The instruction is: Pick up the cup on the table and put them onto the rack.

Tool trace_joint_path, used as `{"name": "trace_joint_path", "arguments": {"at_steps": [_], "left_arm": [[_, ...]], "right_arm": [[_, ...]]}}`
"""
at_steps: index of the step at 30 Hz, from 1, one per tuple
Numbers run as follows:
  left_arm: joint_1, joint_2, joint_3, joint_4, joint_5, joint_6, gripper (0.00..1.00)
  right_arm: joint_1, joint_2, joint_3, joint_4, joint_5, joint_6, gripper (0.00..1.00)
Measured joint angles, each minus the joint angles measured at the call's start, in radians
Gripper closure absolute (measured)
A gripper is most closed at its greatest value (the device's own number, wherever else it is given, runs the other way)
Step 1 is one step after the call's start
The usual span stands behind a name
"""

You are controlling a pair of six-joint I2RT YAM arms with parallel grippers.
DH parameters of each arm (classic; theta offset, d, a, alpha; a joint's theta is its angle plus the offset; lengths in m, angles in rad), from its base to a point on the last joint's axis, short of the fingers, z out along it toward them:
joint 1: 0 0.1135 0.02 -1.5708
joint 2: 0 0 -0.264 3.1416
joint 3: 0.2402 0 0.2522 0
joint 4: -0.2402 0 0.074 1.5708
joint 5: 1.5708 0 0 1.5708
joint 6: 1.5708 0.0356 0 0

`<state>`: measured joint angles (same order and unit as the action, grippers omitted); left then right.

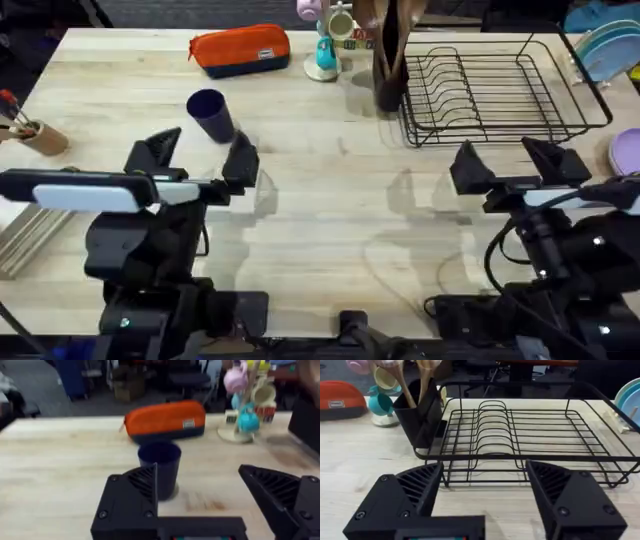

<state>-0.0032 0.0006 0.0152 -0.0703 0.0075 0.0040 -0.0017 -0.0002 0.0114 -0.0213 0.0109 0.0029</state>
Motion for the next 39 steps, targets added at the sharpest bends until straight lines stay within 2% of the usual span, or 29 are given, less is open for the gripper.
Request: {"name": "trace_joint_path", "arguments": {"at_steps": [4, 10, 14, 21, 26, 31, 35, 39], "left_arm": [[0.0, 0.012, 0.082, -0.165, 0.0, 0.0, 0.008], [0.0, 0.134, 0.347, -0.356, 0.0, 0.0, 0.008], [0.0, 0.276, 0.523, -0.44, 0.0, 0.0, 0.008], [0.0, 0.553, 0.829, -0.584, 0.004, 0.0, 0.008], [0.0, 0.731, 1.059, -0.746, 0.006, 0.0, 0.008], [0.0, 0.896, 1.26, -0.906, 0.007, 0.0, 0.007], [0.0, 1.012, 1.362, -0.971, 0.007, 0.0, 0.007], [0.0, 1.096, 1.392, -0.975, 0.007, 0.0, 0.007]], "right_arm": [[0.0, 0.0, 0.053, -0.108, -0.004, -0.005, 0.005], [0.0, 0.104, 0.275, -0.312, -0.005, -0.081, 0.006], [0.0, 0.243, 0.471, -0.389, -0.005, -0.113, 0.005], [0.0, 0.558, 0.807, -0.552, -0.006, -0.131, 0.005], [0.0, 0.764, 1.059, -0.705, -0.008, -0.131, 0.005], [0.0, 0.918, 1.261, -0.837, -0.008, -0.132, 0.005], [0.0, 0.996, 1.338, -0.884, -0.008, -0.132, 0.005], [0.002, 1.033, 1.345, -0.898, -0.008, -0.132, 0.005]]}}
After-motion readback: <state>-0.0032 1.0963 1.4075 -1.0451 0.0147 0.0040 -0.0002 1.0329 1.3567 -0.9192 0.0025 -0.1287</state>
